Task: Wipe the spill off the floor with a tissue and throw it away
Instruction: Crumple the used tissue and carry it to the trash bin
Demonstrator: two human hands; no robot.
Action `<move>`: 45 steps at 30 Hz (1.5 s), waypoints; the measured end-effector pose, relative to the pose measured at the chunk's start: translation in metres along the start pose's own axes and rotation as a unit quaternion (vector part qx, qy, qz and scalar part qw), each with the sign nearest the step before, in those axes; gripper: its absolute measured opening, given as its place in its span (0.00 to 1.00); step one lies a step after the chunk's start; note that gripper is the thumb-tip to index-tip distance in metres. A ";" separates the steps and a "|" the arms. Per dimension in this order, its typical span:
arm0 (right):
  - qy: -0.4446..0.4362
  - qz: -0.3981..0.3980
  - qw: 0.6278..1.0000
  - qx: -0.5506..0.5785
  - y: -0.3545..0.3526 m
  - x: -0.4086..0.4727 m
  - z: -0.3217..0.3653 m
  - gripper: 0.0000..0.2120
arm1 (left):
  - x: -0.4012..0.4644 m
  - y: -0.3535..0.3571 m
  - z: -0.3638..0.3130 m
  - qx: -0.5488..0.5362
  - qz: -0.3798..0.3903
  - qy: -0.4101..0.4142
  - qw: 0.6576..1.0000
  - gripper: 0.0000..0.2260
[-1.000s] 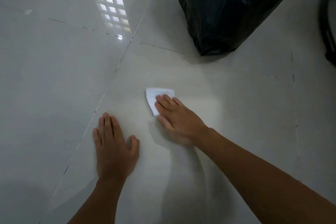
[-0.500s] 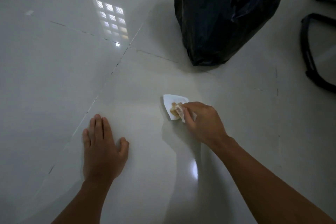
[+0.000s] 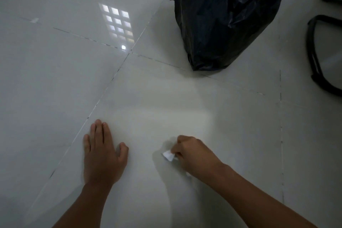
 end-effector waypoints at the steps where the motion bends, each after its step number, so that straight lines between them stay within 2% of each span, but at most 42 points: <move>1: 0.014 -0.012 1.000 0.011 -0.009 -0.006 -0.011 0.07 | 0.000 0.000 0.000 0.004 0.001 -0.001 1.000 0.36; 3: 0.057 -0.111 0.991 0.043 -0.050 -0.013 -0.042 0.08 | -0.002 -0.001 -0.002 0.009 0.007 -0.003 1.000 0.36; 5: 0.137 -0.250 0.956 0.065 -0.101 -0.024 -0.082 0.05 | -0.002 -0.004 -0.004 0.014 0.010 -0.005 1.000 0.36; 6: 0.177 -0.282 0.942 0.051 -0.113 -0.029 -0.097 0.07 | -0.003 -0.005 -0.005 0.016 0.013 -0.006 1.000 0.36; 8: 0.175 -0.263 0.949 0.006 -0.108 -0.030 -0.095 0.07 | -0.005 -0.007 -0.007 0.016 0.020 -0.009 1.000 0.37; 11: 0.017 -0.136 0.990 0.014 -0.036 -0.046 -0.025 0.10 | -0.007 -0.007 -0.006 0.007 0.035 -0.019 0.999 0.37; 13: -0.034 -0.093 0.994 0.055 -0.009 -0.071 -0.002 0.10 | -0.005 -0.009 -0.009 -0.004 0.033 -0.022 0.999 0.37; 14: -0.020 -0.129 0.988 0.079 -0.021 -0.076 -0.012 0.08 | -0.005 -0.010 -0.012 -0.005 0.034 -0.027 0.999 0.37; 15: 0.021 -0.207 0.974 0.093 -0.045 -0.080 -0.034 0.05 | -0.009 -0.010 -0.012 -0.005 0.038 -0.038 0.999 0.36; 17: 0.148 -0.341 0.923 0.099 -0.097 -0.101 -0.091 0.04 | -0.016 -0.010 -0.017 -0.013 0.046 -0.059 0.997 0.35; 18: 0.195 -0.368 0.904 0.099 -0.111 -0.112 -0.115 0.05 | -0.020 -0.011 -0.021 -0.015 0.047 -0.069 0.996 0.34; 19: 0.219 -0.370 0.898 0.095 -0.116 -0.118 -0.128 0.06 | -0.023 -0.010 -0.024 -0.020 0.050 -0.079 0.995 0.33; 21: 0.199 -0.354 0.909 0.090 -0.104 -0.119 -0.120 0.07 | -0.027 -0.007 -0.027 -0.033 0.058 -0.095 0.993 0.33; 24: 0.073 -0.274 0.953 0.109 -0.056 -0.101 -0.059 0.12 | -0.026 -0.005 -0.030 -0.029 0.061 -0.100 0.993 0.32; 27: -0.046 -0.136 0.986 0.081 0.004 -0.090 -0.003 0.06 | -0.027 -0.005 -0.029 -0.029 0.061 -0.104 0.992 0.32; 29: -0.078 -0.112 0.986 0.099 0.013 -0.087 0.004 0.08 | -0.028 -0.008 -0.031 -0.030 0.058 -0.101 0.993 0.32; 30: -0.071 -0.130 0.981 0.125 0.005 -0.085 -0.001 0.11 | -0.027 -0.012 -0.034 -0.034 0.057 -0.093 0.993 0.31; 35: 0.009 -0.369 0.902 0.223 -0.105 -0.071 -0.048 0.16 | 0.011 -0.058 -0.103 -0.057 0.014 0.014 0.998 0.29; 38: 0.010 -0.448 0.865 0.226 -0.185 -0.059 -0.055 0.15 | 0.060 -0.109 -0.163 -0.098 -0.025 0.087 0.991 0.27; 41: -0.021 -0.530 0.816 0.230 -0.275 -0.051 -0.043 0.14 | 0.115 -0.185 -0.222 -0.126 -0.110 0.165 0.972 0.28; 43: -0.046 -0.562 0.786 0.254 -0.333 -0.040 -0.032 0.13 | 0.145 -0.234 -0.253 -0.125 -0.154 0.204 0.959 0.30; 45: -0.065 -0.589 0.765 0.252 -0.388 -0.030 -0.016 0.13 | 0.170 -0.264 -0.273 -0.107 -0.164 0.223 0.955 0.32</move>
Point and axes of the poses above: each hand's wrist, its own x-axis towards the middle knuckle, its own y-axis out of the palm, z = x × y, the point moved 10 cm from there along x, towards the middle knuckle, and after that the axes turned 13 degrees about x, right-handed, at the moved point
